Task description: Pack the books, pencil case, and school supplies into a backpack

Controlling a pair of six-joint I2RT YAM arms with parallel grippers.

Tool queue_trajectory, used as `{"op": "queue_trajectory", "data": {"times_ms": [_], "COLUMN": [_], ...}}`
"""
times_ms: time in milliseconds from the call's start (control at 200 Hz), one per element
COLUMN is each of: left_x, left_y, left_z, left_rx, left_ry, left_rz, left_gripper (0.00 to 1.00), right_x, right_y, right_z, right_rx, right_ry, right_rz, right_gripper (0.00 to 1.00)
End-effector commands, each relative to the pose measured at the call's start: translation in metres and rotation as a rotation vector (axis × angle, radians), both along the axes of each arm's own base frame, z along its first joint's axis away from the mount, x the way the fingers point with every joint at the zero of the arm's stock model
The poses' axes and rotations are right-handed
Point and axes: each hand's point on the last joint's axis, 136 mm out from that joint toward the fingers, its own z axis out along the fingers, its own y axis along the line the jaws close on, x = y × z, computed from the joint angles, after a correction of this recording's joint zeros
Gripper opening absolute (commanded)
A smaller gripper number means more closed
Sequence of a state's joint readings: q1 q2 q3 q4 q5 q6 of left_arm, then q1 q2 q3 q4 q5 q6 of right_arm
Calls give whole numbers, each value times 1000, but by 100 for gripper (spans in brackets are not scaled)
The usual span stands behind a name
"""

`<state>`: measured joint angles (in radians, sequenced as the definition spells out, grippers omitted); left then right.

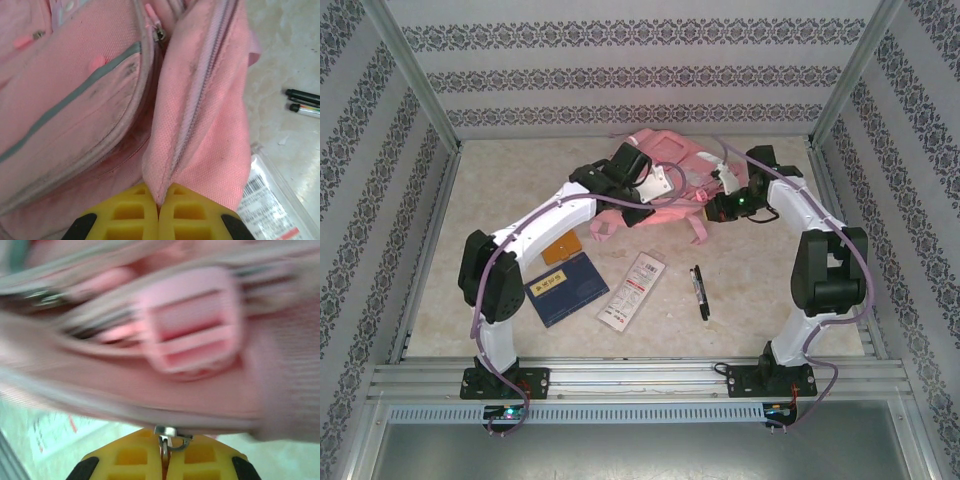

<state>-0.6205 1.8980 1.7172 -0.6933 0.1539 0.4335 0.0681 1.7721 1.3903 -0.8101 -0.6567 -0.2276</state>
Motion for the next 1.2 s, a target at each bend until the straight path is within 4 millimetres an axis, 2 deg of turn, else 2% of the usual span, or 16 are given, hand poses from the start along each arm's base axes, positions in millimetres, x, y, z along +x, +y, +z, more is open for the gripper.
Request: {"op": "queue_trajectory", "data": {"times_ms": [0, 140, 330, 435, 515, 570, 645, 685, 739, 764, 799, 889, 924, 1019, 1134, 1194], "left_x": [27, 34, 38, 39, 38, 40, 42, 43, 43, 43, 42, 35, 32, 18, -9, -25], "left_y": [-9, -14, -36, -42, -42, -37, -29, -23, -16, -12, -8, 0, 2, 0, -16, -30], "left_z": [0, -18, -15, -16, -23, -27, -33, -35, -36, -34, -34, -29, -28, -26, -34, -40], "left_rx": [-55, -47, -163, -214, -233, -235, -235, -243, -259, -269, -283, -330, -346, -419, -478, -462], "left_ry": [-108, -97, -66, -48, -28, -22, -11, 0, 23, 35, 56, 134, 166, 300, 492, 536], "left_rz": [30, 30, 19, 36, 54, 78, 112, 140, 172, 190, 223, 308, 347, 460, 563, 570], "left_gripper": [0, 0, 0, 0, 0, 0, 3, 11, 16, 23, 39, 58, 61, 66, 66, 65], "right_x": [-38, -38, -35, -29, -28, -26, -21, -20, -20, -21, -21, -26, -29, -35, -38, -38], "right_y": [9, 29, 67, 76, 80, 78, 70, 64, 54, 49, 38, 4, -7, -26, -63, -74], "right_z": [12, 23, 18, 6, 1, -4, -15, -17, -19, -19, -18, -15, -14, -12, -16, -17], "right_rx": [-41, 52, 164, 209, 231, 209, 120, 84, 53, 42, 12, -60, -73, -72, -178, -179], "right_ry": [73, 78, 150, 197, 213, 215, 228, 229, 248, 253, 256, 248, 245, 219, 201, 228], "right_rz": [138, 170, 154, 93, 71, 38, -54, -104, -206, -248, -329, -548, -630, -748, -932, -1001], "right_gripper": [2, 1, 3, 7, 19, 23, 34, 38, 41, 42, 46, 51, 54, 56, 56, 56]}}
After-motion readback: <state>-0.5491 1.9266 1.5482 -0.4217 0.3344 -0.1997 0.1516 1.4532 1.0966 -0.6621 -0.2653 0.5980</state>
